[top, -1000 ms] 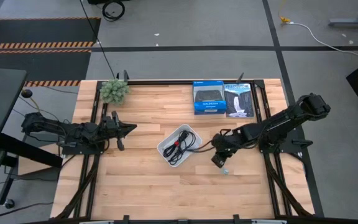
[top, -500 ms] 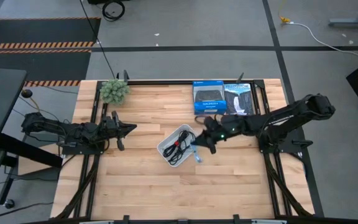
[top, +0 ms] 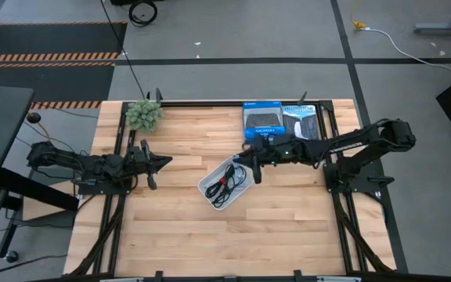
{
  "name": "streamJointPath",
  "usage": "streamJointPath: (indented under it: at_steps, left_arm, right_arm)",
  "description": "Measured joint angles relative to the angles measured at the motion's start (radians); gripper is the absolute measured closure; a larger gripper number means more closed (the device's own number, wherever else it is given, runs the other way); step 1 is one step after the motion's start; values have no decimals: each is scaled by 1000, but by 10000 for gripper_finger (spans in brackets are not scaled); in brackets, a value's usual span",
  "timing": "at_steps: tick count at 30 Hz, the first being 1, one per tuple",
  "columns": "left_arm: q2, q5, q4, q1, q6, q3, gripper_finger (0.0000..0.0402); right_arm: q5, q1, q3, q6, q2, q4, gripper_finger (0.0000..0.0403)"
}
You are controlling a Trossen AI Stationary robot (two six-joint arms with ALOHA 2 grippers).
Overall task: Pick and place USB-C Cables
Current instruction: Put the blue USB cable into the white bin
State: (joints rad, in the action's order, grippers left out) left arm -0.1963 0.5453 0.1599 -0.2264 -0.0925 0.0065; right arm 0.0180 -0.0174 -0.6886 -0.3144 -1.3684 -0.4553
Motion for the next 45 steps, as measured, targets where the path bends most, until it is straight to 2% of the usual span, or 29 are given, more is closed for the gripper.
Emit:
streamJointPath:
  at_steps: [3,5,11,18,20,26,32,38,45]
  left_arm:
    - [0,0,0,0,0,0,390]
    - [0,0,-1,0,1,0,390]
    - [0,0,0,0,0,0,390]
    - [0,0,0,0,0,0,390]
    - [0,0,0,0,0,0,390]
    - [0,0,-1,0,0,0,390]
    - [0,0,-1,0,0,0,390]
    - [0,0,-1,0,0,0,390]
    - [0,0,-1,0,0,0,390]
  right_arm:
    - [-5,3,-35,191,-37,0,355]
    - [-11,7,-62,259,-69,-2,355]
    - [-8,12,-101,323,-183,7,354]
    - [72,42,-148,439,-258,97,354]
    - [66,42,-149,406,-266,90,354]
    - [14,26,-149,114,-245,157,354]
    - [-44,11,-150,-87,-267,284,354]
    - [-68,-22,-150,-123,-282,347,340]
    - [-130,-54,-161,-158,-282,366,291]
